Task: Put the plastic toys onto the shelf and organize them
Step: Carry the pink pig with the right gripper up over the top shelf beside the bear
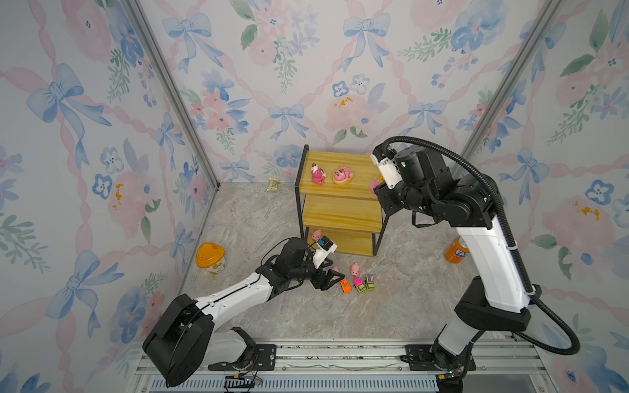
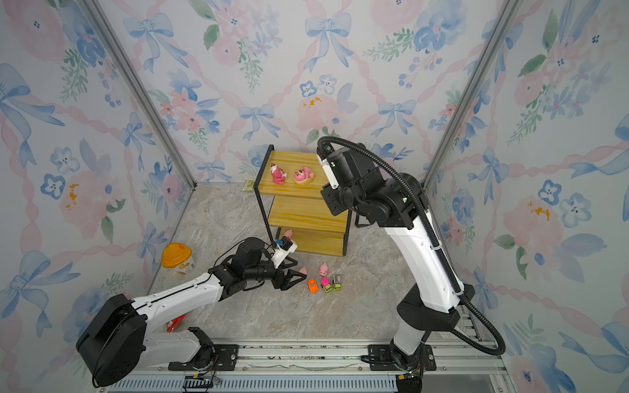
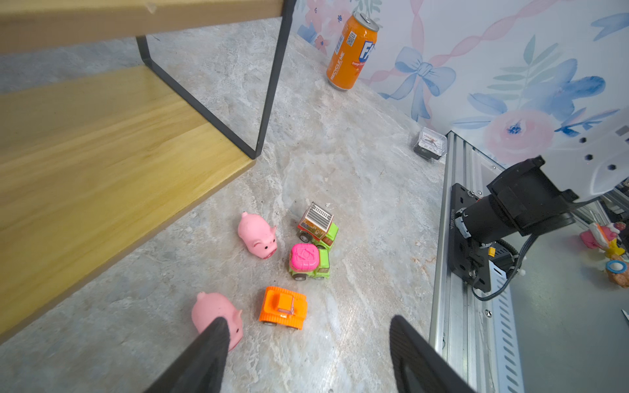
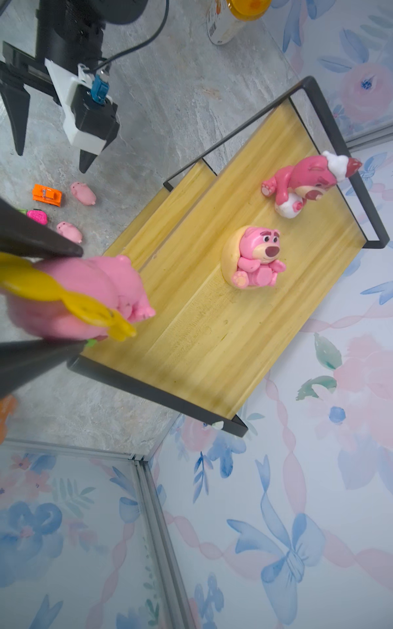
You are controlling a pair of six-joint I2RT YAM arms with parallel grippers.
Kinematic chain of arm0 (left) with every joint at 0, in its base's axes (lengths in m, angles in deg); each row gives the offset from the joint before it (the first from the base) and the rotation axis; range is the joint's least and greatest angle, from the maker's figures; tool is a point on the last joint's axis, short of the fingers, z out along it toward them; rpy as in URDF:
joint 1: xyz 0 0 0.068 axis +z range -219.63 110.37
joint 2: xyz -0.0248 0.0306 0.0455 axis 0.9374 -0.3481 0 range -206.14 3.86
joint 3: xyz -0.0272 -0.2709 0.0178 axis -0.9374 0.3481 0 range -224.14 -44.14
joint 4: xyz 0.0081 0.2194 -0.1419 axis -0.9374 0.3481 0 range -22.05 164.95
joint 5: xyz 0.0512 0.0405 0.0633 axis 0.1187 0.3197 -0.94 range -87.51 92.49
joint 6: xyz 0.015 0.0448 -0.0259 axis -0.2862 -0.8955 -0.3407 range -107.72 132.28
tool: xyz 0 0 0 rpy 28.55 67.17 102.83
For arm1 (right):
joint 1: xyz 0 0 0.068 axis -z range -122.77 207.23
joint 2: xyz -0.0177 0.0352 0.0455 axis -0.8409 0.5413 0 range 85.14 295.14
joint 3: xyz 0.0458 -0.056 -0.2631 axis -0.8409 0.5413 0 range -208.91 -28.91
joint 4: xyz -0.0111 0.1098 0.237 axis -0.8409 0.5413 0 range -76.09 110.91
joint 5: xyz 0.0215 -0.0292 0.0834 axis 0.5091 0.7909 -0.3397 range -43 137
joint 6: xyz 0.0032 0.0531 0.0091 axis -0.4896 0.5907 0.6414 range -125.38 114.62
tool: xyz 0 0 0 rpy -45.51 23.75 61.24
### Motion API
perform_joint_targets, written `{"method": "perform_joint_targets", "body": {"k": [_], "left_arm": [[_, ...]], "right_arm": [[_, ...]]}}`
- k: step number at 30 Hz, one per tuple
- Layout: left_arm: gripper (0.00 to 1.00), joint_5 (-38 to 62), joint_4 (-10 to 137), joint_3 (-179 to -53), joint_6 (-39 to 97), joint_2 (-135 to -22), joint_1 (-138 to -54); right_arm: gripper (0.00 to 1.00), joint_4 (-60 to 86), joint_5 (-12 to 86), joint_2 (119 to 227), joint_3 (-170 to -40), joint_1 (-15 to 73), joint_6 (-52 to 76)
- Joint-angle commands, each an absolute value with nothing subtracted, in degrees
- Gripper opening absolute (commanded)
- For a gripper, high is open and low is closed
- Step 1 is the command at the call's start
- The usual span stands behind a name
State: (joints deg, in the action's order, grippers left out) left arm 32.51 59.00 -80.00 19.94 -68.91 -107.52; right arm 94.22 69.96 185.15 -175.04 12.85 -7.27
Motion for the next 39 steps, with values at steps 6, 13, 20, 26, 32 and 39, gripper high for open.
{"method": "perform_joint_targets", "body": {"k": [6, 13, 20, 26, 32, 39], "left_arm": [[0.75, 33.8, 59.2, -82.0, 18.3, -70.1, -106.4], [0.75, 34.0, 59.5, -82.4, 18.1, -71.2, -105.6], [0.75, 33.5, 59.6, -82.5, 17.7, -71.6, -105.1], [0.75, 32.8, 59.6, -82.5, 17.7, -72.0, -105.1], [0.75, 32.2, 59.4, -82.2, 17.8, -72.4, -105.1], [0.75, 32.5, 58.7, -82.3, 17.9, -73.3, -105.0]], "right_arm": [[0.07, 90.0, 69.8, 189.1, -176.0, 16.1, -12.7], [0.07, 86.0, 69.2, 189.8, -174.6, 18.9, -14.0], [0.07, 85.2, 68.4, 192.1, -174.7, 20.9, -14.4], [0.07, 84.5, 66.4, 194.6, -176.4, 22.1, -14.3], [0.07, 84.7, 65.7, 196.3, -176.7, 22.5, -14.8], [0.09, 84.9, 66.2, 196.2, -175.6, 22.8, -15.3]]}}
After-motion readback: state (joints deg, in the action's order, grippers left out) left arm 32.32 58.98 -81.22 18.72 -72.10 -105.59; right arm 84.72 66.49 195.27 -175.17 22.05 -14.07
